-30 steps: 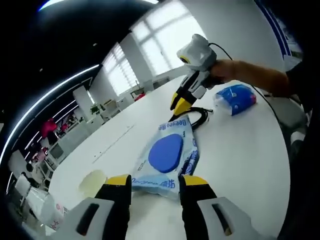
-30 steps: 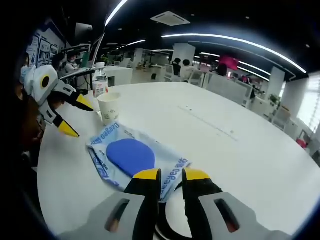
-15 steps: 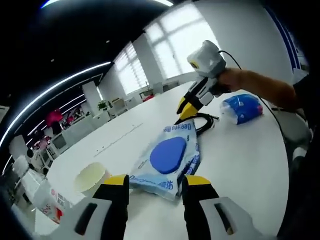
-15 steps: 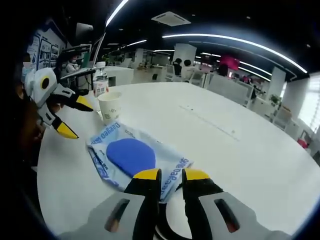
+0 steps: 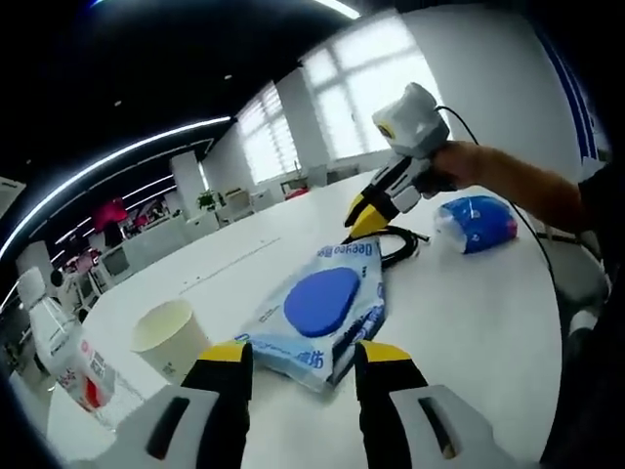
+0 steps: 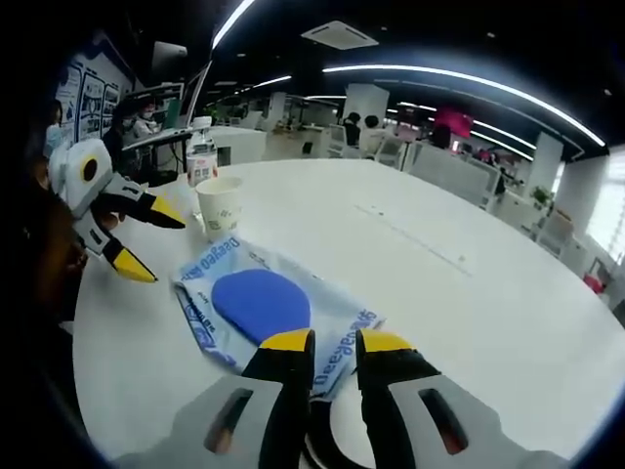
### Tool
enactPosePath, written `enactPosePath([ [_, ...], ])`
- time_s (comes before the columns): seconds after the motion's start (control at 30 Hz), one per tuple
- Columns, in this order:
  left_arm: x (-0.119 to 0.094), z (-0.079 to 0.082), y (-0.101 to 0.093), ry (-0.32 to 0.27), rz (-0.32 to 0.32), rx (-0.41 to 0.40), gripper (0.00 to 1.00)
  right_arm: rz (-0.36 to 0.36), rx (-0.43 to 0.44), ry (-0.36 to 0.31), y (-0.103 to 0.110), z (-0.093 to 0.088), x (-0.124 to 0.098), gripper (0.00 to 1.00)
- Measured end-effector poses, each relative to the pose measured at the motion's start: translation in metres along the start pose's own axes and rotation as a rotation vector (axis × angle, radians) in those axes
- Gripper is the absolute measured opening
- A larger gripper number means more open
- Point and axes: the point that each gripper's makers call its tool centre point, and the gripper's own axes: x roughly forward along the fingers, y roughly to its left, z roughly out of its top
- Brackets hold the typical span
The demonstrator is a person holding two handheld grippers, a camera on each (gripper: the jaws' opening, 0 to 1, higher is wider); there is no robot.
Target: Arrange the tabletop items into an orderly group along one side of the table until the central work area is clear of visible clutter.
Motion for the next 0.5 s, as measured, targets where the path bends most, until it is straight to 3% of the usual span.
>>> enactPosePath([
  [0.5,0.015,-0.015,-0.005,0.038,-0.015,-0.041,0.41,-0.003,0.021,0.056,-0.009,-0.022,0.011,0.17],
])
